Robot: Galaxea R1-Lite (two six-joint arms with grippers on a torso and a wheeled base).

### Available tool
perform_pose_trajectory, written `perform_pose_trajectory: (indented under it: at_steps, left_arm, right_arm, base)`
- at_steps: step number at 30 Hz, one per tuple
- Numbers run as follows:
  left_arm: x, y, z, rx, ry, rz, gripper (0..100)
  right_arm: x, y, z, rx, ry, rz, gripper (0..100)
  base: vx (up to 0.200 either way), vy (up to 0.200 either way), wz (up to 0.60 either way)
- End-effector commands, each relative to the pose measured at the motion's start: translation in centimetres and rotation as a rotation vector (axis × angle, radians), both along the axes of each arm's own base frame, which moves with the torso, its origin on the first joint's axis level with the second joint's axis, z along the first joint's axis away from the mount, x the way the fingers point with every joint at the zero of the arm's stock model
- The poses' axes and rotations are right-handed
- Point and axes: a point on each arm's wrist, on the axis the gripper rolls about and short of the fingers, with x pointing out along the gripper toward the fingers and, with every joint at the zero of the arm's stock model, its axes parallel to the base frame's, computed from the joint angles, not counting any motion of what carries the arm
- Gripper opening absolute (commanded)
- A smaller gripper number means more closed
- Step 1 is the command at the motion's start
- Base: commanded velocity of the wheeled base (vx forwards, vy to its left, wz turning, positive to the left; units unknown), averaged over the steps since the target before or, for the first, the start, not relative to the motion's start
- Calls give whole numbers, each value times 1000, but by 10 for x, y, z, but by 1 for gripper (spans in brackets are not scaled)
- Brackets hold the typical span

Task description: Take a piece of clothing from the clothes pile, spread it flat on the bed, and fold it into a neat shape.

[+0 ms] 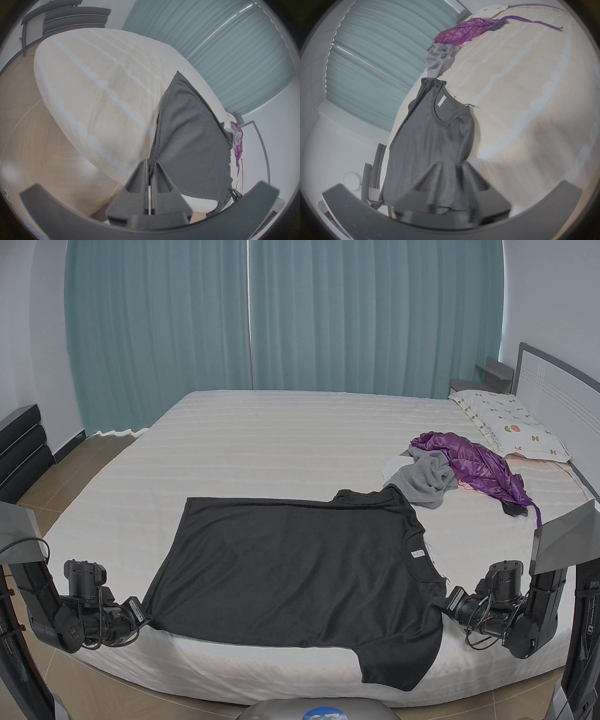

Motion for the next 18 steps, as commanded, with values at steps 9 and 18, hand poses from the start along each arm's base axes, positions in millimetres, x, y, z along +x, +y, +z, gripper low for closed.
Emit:
perform_pose_trajectory:
  at_steps: [9, 18]
  left_arm:
    - [2, 1, 0, -6, -3, 7, 0]
    - [2, 2, 0, -6, -3, 9, 0]
  right_arm:
    - [24, 0, 15, 8, -119, -8, 0]
    - [41, -4, 12, -7, -130, -19, 0]
  base:
    - [0, 0, 0]
    - [0, 0, 0]
